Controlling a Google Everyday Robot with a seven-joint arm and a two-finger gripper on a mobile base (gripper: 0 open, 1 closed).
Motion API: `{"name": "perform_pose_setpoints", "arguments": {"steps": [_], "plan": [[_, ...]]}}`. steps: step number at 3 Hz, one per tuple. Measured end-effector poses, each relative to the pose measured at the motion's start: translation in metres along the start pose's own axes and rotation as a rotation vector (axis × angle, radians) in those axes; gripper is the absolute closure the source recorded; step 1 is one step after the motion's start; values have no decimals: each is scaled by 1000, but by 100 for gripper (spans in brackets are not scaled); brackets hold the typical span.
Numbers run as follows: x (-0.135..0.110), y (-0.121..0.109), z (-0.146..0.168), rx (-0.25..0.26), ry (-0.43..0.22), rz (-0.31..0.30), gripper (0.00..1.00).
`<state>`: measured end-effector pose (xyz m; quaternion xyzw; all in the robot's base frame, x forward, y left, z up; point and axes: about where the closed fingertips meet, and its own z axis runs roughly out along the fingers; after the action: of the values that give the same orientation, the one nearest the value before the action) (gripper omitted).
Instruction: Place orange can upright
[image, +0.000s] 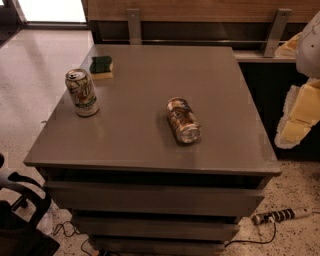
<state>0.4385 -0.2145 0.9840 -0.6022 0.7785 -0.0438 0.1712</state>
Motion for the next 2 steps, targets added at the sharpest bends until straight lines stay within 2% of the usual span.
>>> {"name": "perform_pose_setpoints", "arguments": {"steps": [1,2], "plan": [[-3,-7,-4,6,-4,-1,0],[-7,-30,-6,0,-42,64,0]]}}
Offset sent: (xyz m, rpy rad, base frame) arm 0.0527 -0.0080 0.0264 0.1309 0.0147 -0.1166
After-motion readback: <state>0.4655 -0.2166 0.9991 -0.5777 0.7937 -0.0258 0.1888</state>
